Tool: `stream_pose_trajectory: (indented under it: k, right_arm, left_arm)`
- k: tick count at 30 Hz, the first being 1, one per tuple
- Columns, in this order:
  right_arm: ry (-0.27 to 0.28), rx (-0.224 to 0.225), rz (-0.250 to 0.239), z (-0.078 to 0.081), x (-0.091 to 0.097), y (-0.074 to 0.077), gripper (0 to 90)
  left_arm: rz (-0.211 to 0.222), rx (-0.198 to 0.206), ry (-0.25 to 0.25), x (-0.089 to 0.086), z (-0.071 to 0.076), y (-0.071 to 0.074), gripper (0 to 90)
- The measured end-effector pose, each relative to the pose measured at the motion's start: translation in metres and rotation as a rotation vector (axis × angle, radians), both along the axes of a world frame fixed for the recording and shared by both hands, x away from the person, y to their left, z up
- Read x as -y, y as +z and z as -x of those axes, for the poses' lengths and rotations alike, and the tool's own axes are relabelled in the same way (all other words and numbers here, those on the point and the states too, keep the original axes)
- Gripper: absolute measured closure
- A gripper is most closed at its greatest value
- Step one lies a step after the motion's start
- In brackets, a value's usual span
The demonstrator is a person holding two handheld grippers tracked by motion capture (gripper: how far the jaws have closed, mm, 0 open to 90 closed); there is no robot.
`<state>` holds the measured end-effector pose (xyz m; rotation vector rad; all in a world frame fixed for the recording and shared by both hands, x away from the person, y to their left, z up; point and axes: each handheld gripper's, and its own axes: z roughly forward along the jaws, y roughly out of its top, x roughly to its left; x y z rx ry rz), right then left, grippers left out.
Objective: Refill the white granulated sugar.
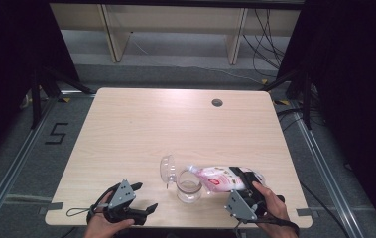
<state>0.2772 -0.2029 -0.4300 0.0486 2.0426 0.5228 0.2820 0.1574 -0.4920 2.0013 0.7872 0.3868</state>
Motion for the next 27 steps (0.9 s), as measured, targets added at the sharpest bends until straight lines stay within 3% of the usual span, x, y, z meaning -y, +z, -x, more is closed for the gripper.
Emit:
stream_pose_trajectory:
  k: [1, 4, 6, 8, 10, 14, 16, 21, 22, 23, 24, 25, 26, 27]
  right_arm:
    - [-0.028, -0.009, -0.007, 0.003, 0.000, 0.000, 48.3]
    - [0.001, 0.036, 0.076, 0.002, 0.001, 0.003, 48.4]
    - [-0.016, 0.034, 0.071, 0.006, 0.000, 0.002, 48.4]
    - [-0.017, 0.064, 0.121, 0.007, -0.002, 0.001, 48.4]
    - [0.007, 0.105, 0.220, 0.009, -0.006, 0.002, 48.5]
    - [0.024, 0.120, 0.254, 0.010, -0.009, 0.002, 48.6]
    - [0.046, 0.133, 0.267, 0.008, -0.010, 0.001, 48.7]
    - [0.056, 0.138, 0.338, 0.007, -0.011, -0.002, 48.9]
    - [0.089, 0.156, 0.383, 0.006, -0.012, 0.001, 48.9]
    - [0.082, 0.158, 0.377, 0.007, -0.013, 0.001, 48.9]
    - [0.041, 0.132, 0.329, 0.009, -0.012, -0.003, 48.9]
    - [0.089, 0.162, 0.374, 0.006, -0.013, 0.001, 49.0]
    - [0.065, 0.143, 0.356, 0.008, -0.013, -0.001, 49.0]
    - [0.079, 0.161, 0.381, 0.008, -0.014, 0.001, 49.0]
  left_arm:
    - [0.011, -0.002, -0.005, 0.000, 0.000, -0.001, 16.2]
    - [0.019, 0.001, -0.006, 0.001, 0.000, -0.001, 16.3]
    - [0.017, -0.001, -0.006, 0.001, 0.000, -0.001, 16.2]
    - [0.017, -0.001, -0.006, 0.001, -0.001, -0.002, 16.2]
    - [0.015, 0.000, -0.005, 0.001, 0.000, -0.001, 16.2]
    - [0.003, 0.018, -0.022, 0.000, -0.002, -0.001, 16.3]
    - [0.018, -0.001, -0.005, 0.001, 0.000, -0.001, 16.2]
    - [0.018, -0.003, -0.009, 0.001, -0.001, -0.002, 16.3]
    - [0.015, -0.004, -0.009, 0.001, -0.001, -0.001, 16.2]
    - [0.011, -0.008, -0.009, 0.001, -0.001, -0.001, 16.2]
    - [0.009, -0.008, -0.009, 0.001, -0.001, -0.001, 16.2]
    - [0.010, -0.006, -0.008, 0.001, 0.000, -0.001, 16.3]
    - [0.006, 0.000, -0.010, 0.000, -0.001, -0.001, 16.2]
    - [0.007, 0.012, -0.016, 0.000, -0.001, -0.001, 16.2]
